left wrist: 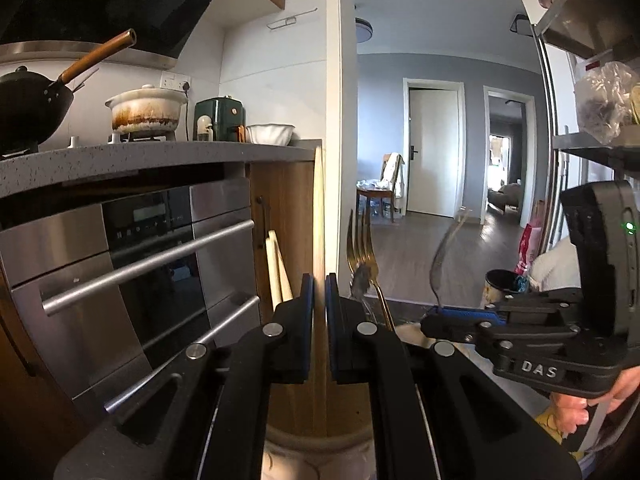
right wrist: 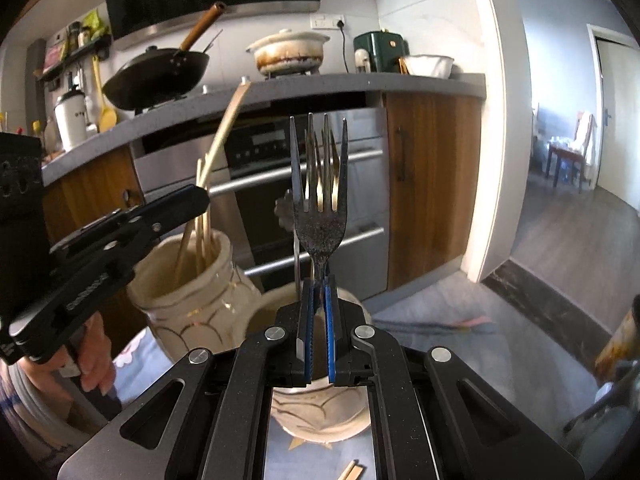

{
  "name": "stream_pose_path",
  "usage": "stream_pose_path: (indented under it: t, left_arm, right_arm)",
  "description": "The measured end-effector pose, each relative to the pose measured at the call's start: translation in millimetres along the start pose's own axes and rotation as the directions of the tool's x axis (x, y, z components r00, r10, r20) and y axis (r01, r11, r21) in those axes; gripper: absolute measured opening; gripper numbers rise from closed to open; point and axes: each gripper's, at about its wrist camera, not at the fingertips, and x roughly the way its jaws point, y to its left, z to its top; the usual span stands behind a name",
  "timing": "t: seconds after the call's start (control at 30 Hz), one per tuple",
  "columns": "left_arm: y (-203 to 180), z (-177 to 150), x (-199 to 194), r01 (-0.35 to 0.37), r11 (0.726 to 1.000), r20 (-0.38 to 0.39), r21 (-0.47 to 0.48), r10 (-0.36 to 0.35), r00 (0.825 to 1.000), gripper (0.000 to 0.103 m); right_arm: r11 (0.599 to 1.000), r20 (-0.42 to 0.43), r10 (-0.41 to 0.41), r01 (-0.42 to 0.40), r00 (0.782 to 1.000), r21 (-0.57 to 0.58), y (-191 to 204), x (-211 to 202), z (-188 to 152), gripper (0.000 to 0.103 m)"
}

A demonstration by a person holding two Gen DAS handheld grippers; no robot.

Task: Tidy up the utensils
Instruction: 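Drop the chopstick and fork into the holder cups, opening both grippers, then move both grippers back toward the remaining utensils on the cloth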

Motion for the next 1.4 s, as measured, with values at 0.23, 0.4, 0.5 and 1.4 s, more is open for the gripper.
stream_pose_path:
  t: [0.23, 0.4, 0.5, 1.4]
  left_arm:
    - [-4, -6, -3, 0.015, 1.000, -0.024, 0.017, -0.015, 1.000, 0.007]
    - [-3, -7, -8, 0.012, 1.000, -0.015, 0.007, -0.012, 1.000, 0.020]
    - [-5, -6, -11, 0.012, 1.000, -0.004, 0.007, -0.012, 1.000, 0.033]
    - [-36, 1, -95, -0.029, 1.000, 0.093, -0.012, 0.030, 0.995, 0.098]
  right_arm:
    - [1.000, -0.033, -0.020, 0.021, 0.999, 0.018, -1, 8, -6, 0.006]
    - [0.999, -0.035, -0.042, 0.043, 0.998, 0.024, -2, 10, -8, 0.006]
    - [0.998, -0.035, -0.055, 0.056, 0.998, 0.030, -3, 9, -8, 0.006]
    - [0.992, 0.126, -0.123, 0.119, 0.984, 0.040, 4, -86, -31, 0.083]
